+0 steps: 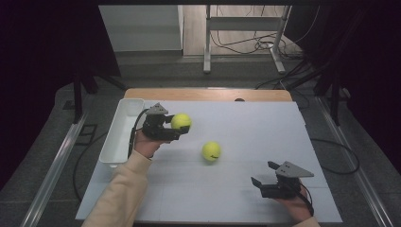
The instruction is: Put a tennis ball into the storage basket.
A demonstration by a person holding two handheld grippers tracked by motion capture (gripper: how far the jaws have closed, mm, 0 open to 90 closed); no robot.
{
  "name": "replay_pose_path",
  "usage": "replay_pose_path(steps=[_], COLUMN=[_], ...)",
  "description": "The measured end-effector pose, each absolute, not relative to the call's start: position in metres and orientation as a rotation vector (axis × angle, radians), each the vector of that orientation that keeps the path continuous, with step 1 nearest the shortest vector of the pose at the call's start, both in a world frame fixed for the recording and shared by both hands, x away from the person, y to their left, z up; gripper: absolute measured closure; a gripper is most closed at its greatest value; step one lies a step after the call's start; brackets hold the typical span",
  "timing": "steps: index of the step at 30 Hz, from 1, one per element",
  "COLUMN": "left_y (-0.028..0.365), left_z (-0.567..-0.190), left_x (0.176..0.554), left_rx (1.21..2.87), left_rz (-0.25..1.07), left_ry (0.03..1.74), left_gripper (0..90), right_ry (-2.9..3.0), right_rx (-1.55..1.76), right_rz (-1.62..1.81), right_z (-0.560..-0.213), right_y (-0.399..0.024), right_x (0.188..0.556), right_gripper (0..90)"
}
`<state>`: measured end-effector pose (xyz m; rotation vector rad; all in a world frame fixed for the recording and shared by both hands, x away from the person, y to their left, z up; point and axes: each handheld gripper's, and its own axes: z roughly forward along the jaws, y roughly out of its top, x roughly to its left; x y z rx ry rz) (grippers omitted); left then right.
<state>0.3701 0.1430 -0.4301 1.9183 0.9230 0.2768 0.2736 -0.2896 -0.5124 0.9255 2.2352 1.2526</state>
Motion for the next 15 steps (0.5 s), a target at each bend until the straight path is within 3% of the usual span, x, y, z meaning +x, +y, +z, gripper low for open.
replay_pose_path(steps=[15], left_y=[0.153], left_z=[-0.424], left_x=[0.359], left_rx=[1.91], left_rz=[0.334], left_ry=[0.889], left_gripper=[26.7], right_ry=[2.222], right_rx=[0.925], right_rz=[1.262], right_z=[-0.512], right_y=[-0.29], right_x=[0.274], right_gripper=[10.9])
